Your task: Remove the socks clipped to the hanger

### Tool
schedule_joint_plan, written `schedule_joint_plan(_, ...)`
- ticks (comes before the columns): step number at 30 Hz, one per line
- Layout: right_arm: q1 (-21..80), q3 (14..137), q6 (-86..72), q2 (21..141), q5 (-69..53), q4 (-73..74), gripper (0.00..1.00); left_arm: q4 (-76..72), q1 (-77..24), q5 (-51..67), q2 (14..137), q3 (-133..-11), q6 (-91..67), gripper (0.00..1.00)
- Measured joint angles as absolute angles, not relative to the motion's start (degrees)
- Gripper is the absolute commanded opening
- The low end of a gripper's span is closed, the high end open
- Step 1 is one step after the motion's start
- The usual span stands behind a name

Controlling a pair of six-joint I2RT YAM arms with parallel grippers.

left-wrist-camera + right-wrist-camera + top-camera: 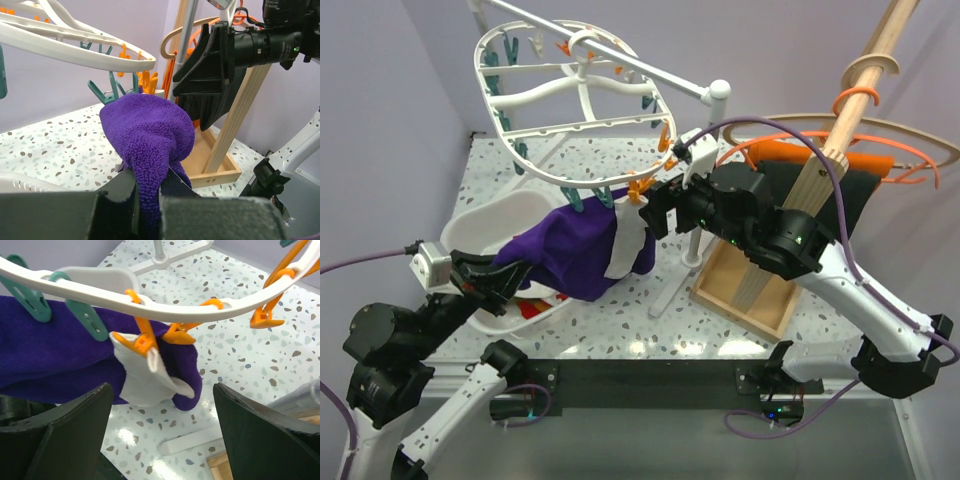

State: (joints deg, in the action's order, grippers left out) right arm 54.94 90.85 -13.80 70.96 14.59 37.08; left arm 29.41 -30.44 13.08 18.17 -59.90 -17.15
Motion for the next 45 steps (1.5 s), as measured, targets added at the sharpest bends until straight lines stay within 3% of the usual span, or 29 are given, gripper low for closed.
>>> schedule_joint_plan(7, 48.82, 83.70, -9.61, 69.95, 4.29, 32.93, 0.79, 28.71, -30.44, 13.89, 18.70, -58.85, -17.41, 0.00)
schedule_joint_plan(13, 47.05, 77.28, -6.11, 68.99, -5.23, 28.27, 0.67, 27.99, -30.44, 15.22, 19.35, -57.28, -17.63, 0.00)
schedule_joint_plan(16, 46.26, 75.79, -4.71, 69.01, -7.68, 26.26, 0.56, 27.86, -30.44, 15.92, 19.53, -57.19, -17.98, 0.00)
schedule_joint_plan(19, 45.54, 75.46, -3.81, 69.43, -9.06, 24.75, 0.37, 27.79, -30.44, 16.53, 19.53, -57.19, -18.02, 0.00)
schedule_joint_plan(21, 45.19, 75.46, -3.42, 70.06, -9.72, 23.97, 0.18, 27.66, -30.44, 16.91, 19.55, -57.10, -18.02, 0.00)
schedule_joint_plan(22, 45.12, 75.46, -3.14, 70.35, -9.89, 23.70, 0.14, 27.42, -30.44, 17.17, 19.55, -56.97, -18.02, 0.00)
schedule_joint_plan(23, 45.04, 75.46, -3.27, 70.74, -10.07, 23.49, 0.00, 27.03, -30.44, 17.50, 19.55, -56.64, -18.06, 0.00)
schedule_joint_plan(28, 44.93, 75.48, -4.64, 72.29, -10.39, 22.76, 0.00, 22.04, -30.44, 20.29, 19.51, -50.02, -20.10, 0.00)
schedule_joint_plan(33, 44.95, 76.53, -7.99, 72.36, -13.17, 23.16, 0.00, 15.81, -30.44, 21.74, 20.53, -38.11, -22.90, 0.31)
schedule_joint_plan(40, 44.99, 80.29, -12.93, 72.34, -16.16, 25.71, 0.00, 10.24, -30.44, 25.50, 29.47, -32.75, -24.34, 0.75)
schedule_joint_plan(42, 44.99, 81.03, -14.02, 72.34, -16.27, 26.37, 0.00, 8.80, -30.44, 26.63, 30.61, -32.32, -24.56, 0.95)
schedule_joint_plan(43, 44.99, 81.43, -14.61, 72.34, -16.27, 26.65, 0.00, 8.23, -30.46, 26.96, 30.70, -32.21, -24.51, 1.00)
schedule_joint_plan(45, 44.99, 81.95, -15.90, 72.34, -16.49, 26.83, 0.00, 7.29, -30.46, 27.51, 30.20, -32.18, -24.40, 1.00)
